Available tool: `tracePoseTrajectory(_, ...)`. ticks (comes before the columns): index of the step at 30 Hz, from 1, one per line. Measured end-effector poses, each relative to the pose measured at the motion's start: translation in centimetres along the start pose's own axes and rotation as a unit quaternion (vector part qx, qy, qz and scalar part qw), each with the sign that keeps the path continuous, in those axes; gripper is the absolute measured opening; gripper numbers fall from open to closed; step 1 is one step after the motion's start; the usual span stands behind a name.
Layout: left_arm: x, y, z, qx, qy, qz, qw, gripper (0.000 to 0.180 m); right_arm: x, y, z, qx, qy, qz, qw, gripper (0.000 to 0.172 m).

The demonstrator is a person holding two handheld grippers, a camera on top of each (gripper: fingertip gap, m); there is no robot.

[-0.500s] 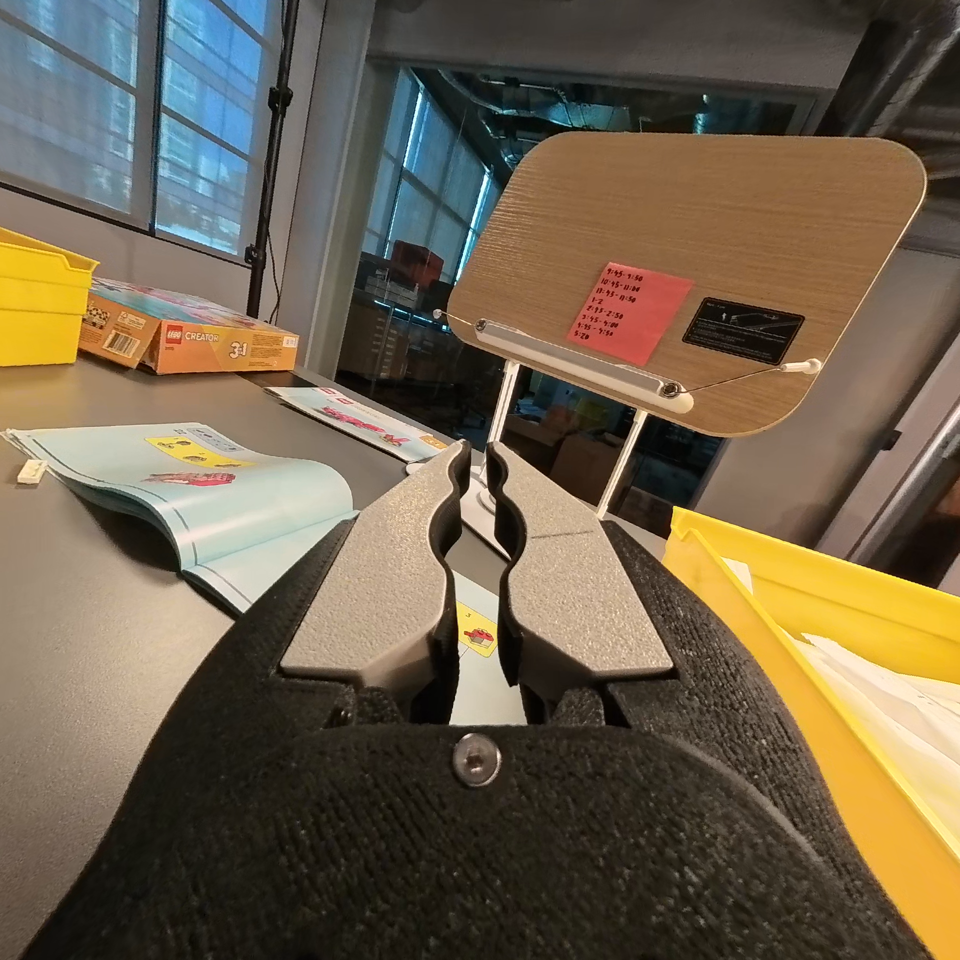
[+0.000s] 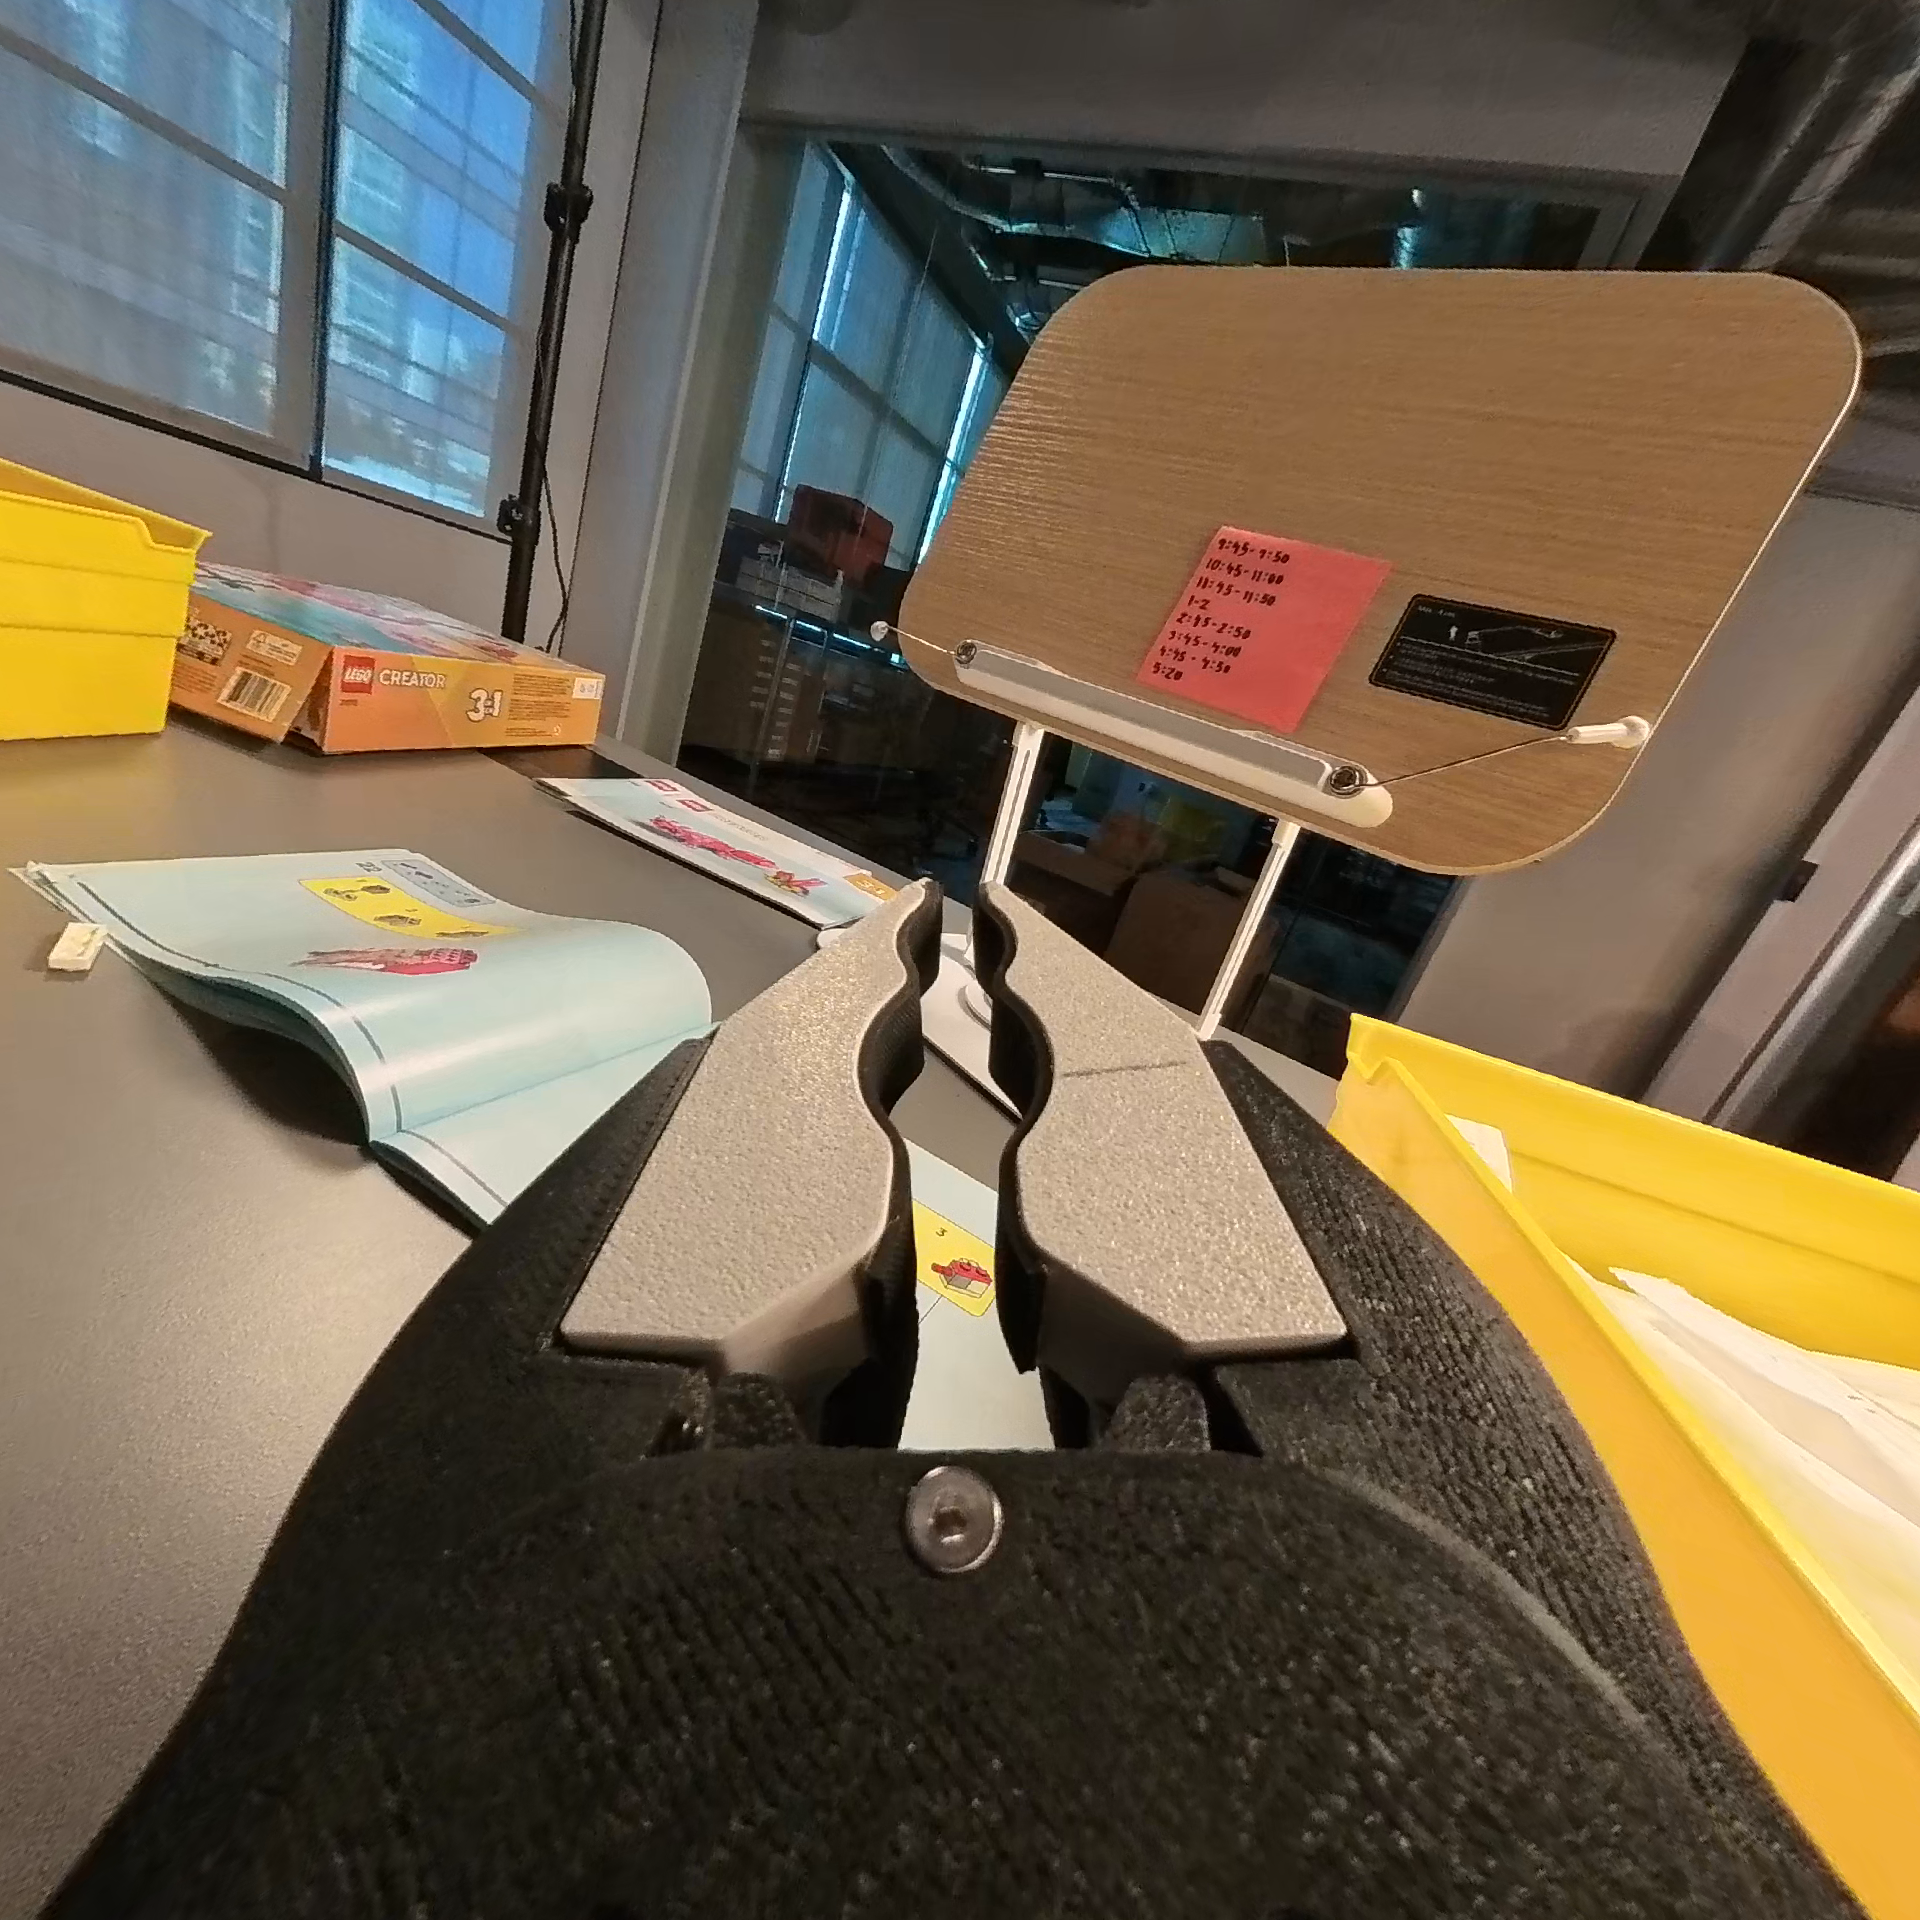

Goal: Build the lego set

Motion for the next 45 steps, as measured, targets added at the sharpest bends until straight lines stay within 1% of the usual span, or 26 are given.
tracePoseTrajectory(2, -0.2, 0.1, 0.0, -0.003, 0.001, 0.009, 1.0, 0.023, 0.0, 0.0, 0.0, 0.001, 0.0, 0.0, 1.0, 0.003)
tracePoseTrajectory(3, -0.4, 0.1, 0.0, -0.002, 0.002, 0.016, 1.0, 0.012, 0.0, 0.0, 0.0, 0.001, 0.001, 0.0, 1.0, 0.003)
tracePoseTrajectory(5, -0.8, 0.2, 0.2, 0.003, -0.001, 0.032, 0.999, 0.004, 0.0, 0.0, 0.0, 0.002, 0.001, -0.001, 1.0, 0.003)
tracePoseTrajectory(7, -1.1, 0.1, 0.6, 0.021, -0.014, 0.038, 0.999, 0.001, 0.0, 0.0, 0.0, 0.003, 0.002, -0.001, 1.0, 0.003)
tracePoseTrajectory(9, -1.4, -0.3, 1.2, 0.03, -0.034, 0.039, 0.998, 0.001, 0.0, 0.0, 0.1, 0.004, 0.001, -0.001, 1.0, 0.003)
tracePoseTrajectory(11, -1.4, -1.0, 2.1, 0.052, -0.054, 0.019, 0.997, 0.003, 0.0, 0.0, 0.1, 0.004, 0.001, -0.001, 1.0, 0.003)
tracePoseTrajectory(14, -1.0, -2.2, 3.3, 0.075, -0.08, -0.036, 0.993, 0.018, 0.0, 0.0, 0.1, 0.004, 0.002, -0.001, 1.0, 0.003)
tracePoseTrajectory(16, -0.8, -2.8, 4.0, 0.082, -0.094, -0.061, 0.99, 0.029, 0.0, 0.0, 0.1, 0.005, 0.002, -0.001, 1.0, 0.003)
tracePoseTrajectory(17, -0.8, -3.0, 4.4, 0.084, -0.1, -0.067, 0.989, 0.029, 0.0, 0.0, 0.1, 0.005, 0.002, -0.001, 1.0, 0.003)
tracePoseTrajectory(22, -1.1, -2.3, 5.1, 0.044, -0.114, -0.036, 0.992, 0.029, 0.0, 0.0, 0.0, 0.005, 0.003, -0.002, 1.0, 0.003)
tracePoseTrajectory(25, -1.4, -1.8, 5.5, 0.053, -0.118, -0.021, 0.991, 0.029, 0.0, 0.0, 0.0, 0.005, 0.003, -0.002, 1.0, 0.003)
tracePoseTrajectory(27, -1.6, -1.4, 5.4, 0.046, -0.117, -0.01, 0.992, 0.028, 0.0, 0.0, 0.1, 0.006, 0.002, -0.002, 1.0, 0.003)
tracePoseTrajectory(30, -1.5, -1.1, 4.6, 0.012, -0.112, -0.012, 0.994, 0.028, 0.0, 0.1, 0.1, 0.007, 0.001, -0.002, 1.0, 0.003)
tracePoseTrajectory(32, -1.2, -1.0, 3.6, -0.024, -0.1, -0.014, 0.995, 0.028, 0.0, 0.1, 0.1, 0.007, 0.001, -0.002, 1.0, 0.003)
tracePoseTrajectory(34, -0.8, -1.3, 2.9, -0.047, -0.086, -0.027, 0.995, 0.027, 0.0, 0.1, 0.1, 0.008, 0.0, -0.002, 1.0, 0.003)
tracePoseTrajectory(35, -0.5, -1.8, 2.9, -0.038, -0.081, -0.04, 0.995, 0.02, 0.0, 0.1, 0.2, 0.009, -0.001, -0.002, 1.0, 0.003)
tracePoseTrajectory(37, 0.2, -3.2, 3.6, 0.013, -0.071, -0.078, 0.994, 0.007, 0.0, 0.1, 0.2, 0.01, -0.001, -0.002, 1.0, 0.003)
tracePoseTrajectory(39, 0.9, -4.8, 4.8, 0.081, -0.072, -0.109, 0.988, 0.004, 0.0, 0.1, 0.2, 0.01, -0.001, -0.002, 1.0, 0.003)
tracePoseTrajectory(41, 1.5, -6.0, 6.1, 0.125, -0.08, -0.117, 0.982, 0.004, 0.0, 0.1, 0.2, 0.01, -0.001, -0.002, 1.0, 0.003)
tracePoseTrajectory(45, 3.0, -6.4, 8.7, 0.138, -0.113, -0.091, 0.98, 0.002, 0.0, 0.1, 0.2, 0.012, -0.002, -0.001, 1.0, 0.003)
Point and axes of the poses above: each gripper's, where its closed fingertips meet, y out along the fingers, x out of its top, z = x × y across the jaws, the point moved 9 cm from there along -y, back along the fingers, and after that the axes turned 5 degrees about z, right-handed, at the moved point
